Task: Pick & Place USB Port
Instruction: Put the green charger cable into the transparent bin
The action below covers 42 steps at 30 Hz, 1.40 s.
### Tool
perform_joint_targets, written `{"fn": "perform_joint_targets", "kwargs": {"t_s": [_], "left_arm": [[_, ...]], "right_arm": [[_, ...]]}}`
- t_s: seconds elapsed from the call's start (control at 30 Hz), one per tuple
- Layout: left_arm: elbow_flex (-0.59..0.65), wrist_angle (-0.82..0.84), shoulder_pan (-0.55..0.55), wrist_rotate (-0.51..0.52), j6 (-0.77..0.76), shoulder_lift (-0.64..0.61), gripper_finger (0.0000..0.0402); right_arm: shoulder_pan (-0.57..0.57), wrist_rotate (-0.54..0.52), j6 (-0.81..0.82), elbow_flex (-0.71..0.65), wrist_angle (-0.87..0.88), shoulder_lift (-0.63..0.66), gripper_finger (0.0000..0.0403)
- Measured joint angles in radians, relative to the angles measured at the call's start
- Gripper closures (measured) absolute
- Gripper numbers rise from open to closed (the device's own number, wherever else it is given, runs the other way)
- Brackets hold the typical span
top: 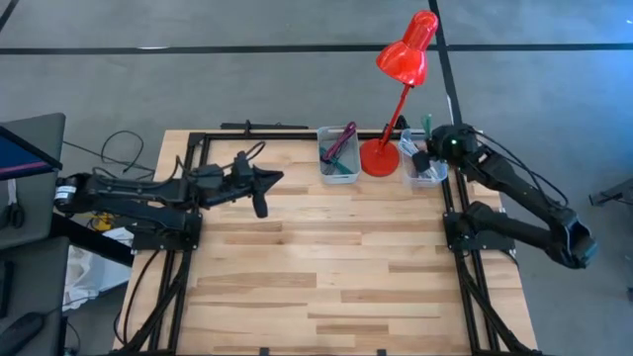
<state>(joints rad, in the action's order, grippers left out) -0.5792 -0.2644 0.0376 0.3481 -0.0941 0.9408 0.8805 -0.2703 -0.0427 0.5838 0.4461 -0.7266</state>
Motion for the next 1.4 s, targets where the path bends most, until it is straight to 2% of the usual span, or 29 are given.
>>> {"fn": "perform_joint_targets", "kwargs": {"t_s": [0.17, 0.23, 0.57, 0.93, 1.23, 1.3, 1.4], "left_arm": [[0.02, -0.006, 0.0, 0.0, 0.001, 0.004, 0.0381], [0.026, -0.006, 0.0, 0.0, 0.001, 0.004, 0.0381], [0.035, -0.014, 0.0, 0.0, 0.0, 0.004, 0.0381], [0.035, -0.021, 0.0, 0.0, 0.0, 0.004, 0.0381], [0.034, -0.022, 0.0, 0.0, 0.0, 0.004, 0.0381], [0.034, -0.022, 0.0, 0.0, 0.0, 0.004, 0.0381], [0.034, -0.022, 0.0, 0.0, 0.0, 0.004, 0.0381]], "right_arm": [[-0.028, -0.038, 0.042, -0.006, 0.051, -0.066, 0.0392], [-0.037, -0.078, 0.037, -0.03, 0.038, -0.085, 0.0392], [-0.05, -0.127, 0.044, -0.133, -0.082, -0.164, 0.0392], [-0.05, -0.137, 0.044, -0.132, -0.093, -0.184, 0.0392], [-0.076, -0.185, 0.044, -0.132, -0.103, -0.292, 0.0392], [-0.076, -0.18, 0.044, -0.132, -0.123, -0.309, 0.0387], [-0.075, -0.176, 0.044, -0.132, -0.137, -0.327, 0.0355]]}}
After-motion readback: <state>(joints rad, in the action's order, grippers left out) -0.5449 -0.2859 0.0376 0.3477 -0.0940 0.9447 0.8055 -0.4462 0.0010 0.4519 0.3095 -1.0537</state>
